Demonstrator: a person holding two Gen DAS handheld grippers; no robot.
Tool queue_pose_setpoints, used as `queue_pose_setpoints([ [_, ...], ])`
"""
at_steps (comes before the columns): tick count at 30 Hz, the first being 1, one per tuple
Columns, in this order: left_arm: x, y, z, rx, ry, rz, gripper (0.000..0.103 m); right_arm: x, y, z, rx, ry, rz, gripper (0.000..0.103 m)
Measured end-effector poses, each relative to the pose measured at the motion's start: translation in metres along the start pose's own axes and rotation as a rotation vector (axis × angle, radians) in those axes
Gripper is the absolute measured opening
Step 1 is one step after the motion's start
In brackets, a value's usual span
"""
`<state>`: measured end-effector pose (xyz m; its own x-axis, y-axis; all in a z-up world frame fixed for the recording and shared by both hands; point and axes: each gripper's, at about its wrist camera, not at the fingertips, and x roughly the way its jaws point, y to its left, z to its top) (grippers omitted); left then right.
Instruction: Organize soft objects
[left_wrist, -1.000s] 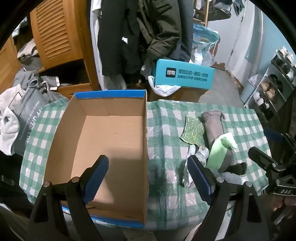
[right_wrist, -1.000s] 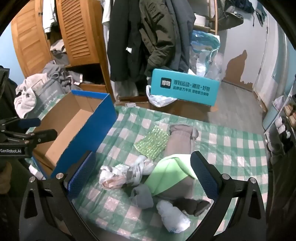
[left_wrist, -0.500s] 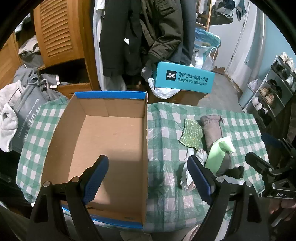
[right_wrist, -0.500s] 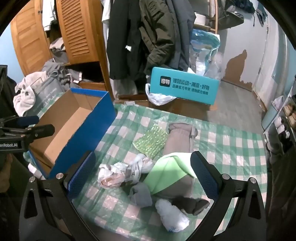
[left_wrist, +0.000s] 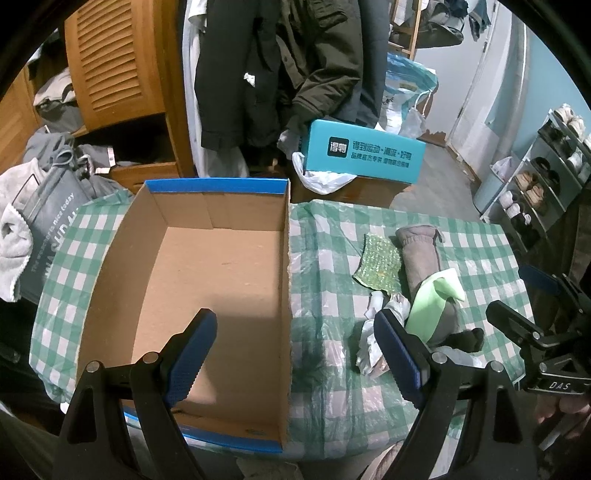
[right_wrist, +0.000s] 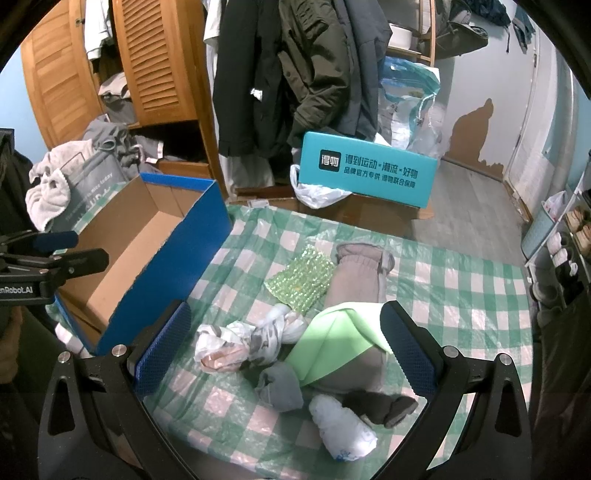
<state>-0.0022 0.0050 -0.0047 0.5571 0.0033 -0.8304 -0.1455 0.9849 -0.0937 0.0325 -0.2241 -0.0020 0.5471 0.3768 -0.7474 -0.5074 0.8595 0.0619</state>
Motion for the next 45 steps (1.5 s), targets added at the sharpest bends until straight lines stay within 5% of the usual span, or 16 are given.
queue_pose_setpoints([
  [45, 0.002, -0.01, -0.008, 0.014, 0.009, 0.001, 0.088, 0.0, 0.0, 0.0, 0.0, 0.006, 0.001, 0.101],
])
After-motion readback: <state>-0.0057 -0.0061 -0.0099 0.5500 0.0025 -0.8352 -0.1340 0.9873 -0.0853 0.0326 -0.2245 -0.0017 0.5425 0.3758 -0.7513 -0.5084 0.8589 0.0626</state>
